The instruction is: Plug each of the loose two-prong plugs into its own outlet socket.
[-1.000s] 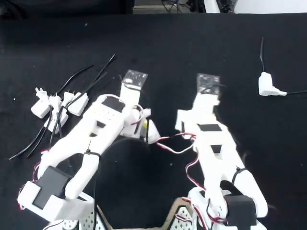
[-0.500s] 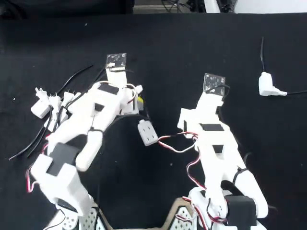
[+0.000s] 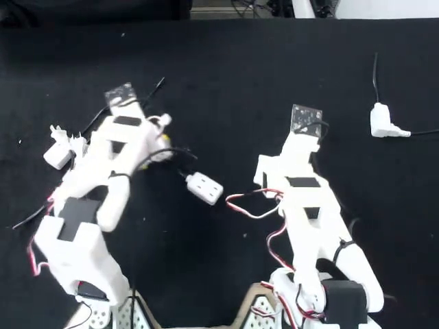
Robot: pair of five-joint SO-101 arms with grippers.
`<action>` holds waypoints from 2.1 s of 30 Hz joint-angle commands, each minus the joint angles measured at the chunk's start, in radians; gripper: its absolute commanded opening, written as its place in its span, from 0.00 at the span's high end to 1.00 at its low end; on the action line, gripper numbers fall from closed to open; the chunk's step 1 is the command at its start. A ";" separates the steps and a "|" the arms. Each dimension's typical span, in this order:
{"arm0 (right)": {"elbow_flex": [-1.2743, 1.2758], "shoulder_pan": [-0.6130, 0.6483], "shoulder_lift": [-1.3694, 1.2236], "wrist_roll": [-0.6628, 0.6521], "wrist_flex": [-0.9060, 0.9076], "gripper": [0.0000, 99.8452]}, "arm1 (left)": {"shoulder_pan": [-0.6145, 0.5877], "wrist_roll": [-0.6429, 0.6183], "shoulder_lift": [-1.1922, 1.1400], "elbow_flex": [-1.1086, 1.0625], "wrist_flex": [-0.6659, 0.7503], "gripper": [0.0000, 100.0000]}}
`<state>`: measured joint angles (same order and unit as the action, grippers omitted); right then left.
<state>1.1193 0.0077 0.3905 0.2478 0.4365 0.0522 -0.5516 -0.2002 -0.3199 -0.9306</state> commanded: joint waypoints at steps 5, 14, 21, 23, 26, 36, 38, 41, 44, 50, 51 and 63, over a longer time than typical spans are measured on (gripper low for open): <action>-0.064 0.000 0.047 0.009 0.006 0.88 | -0.096 0.173 0.204 -0.041 -0.195 0.79; -0.061 0.000 0.044 0.009 0.006 0.88 | -0.288 0.519 0.304 0.038 -0.203 0.79; -0.062 0.002 0.041 0.009 0.006 0.88 | -0.449 1.059 0.153 0.259 -0.272 0.79; -0.062 0.002 0.041 0.009 0.006 0.88 | -0.469 1.171 0.089 0.317 -0.334 0.80; -0.062 0.002 0.041 0.009 0.006 0.88 | -0.510 1.281 0.017 0.401 -0.451 0.80; -0.062 0.002 0.041 0.009 0.005 0.88 | -0.513 1.327 -0.141 0.499 -0.508 0.80; -0.062 0.002 0.041 0.009 0.005 0.88 | -0.503 1.310 -0.169 0.499 -0.485 0.80; -0.062 0.002 0.041 0.009 0.005 0.88 | -0.486 1.238 -0.193 0.499 -0.436 0.80; -0.062 0.002 0.041 0.009 0.005 0.88 | -0.487 1.211 -0.192 0.510 -0.431 0.80; -0.064 0.002 0.041 0.009 0.005 0.88 | -0.515 1.201 -0.127 0.585 -0.542 0.92; -0.064 0.002 0.041 0.009 0.005 0.88 | -0.516 1.201 -0.117 0.602 -0.554 0.97; -0.062 0.002 0.041 0.009 0.005 0.88 | -0.596 1.247 -0.098 0.642 -0.634 0.95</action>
<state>1.1193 0.0077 0.3905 0.2478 0.4365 -0.5002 0.6590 -0.3521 0.2662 -1.5259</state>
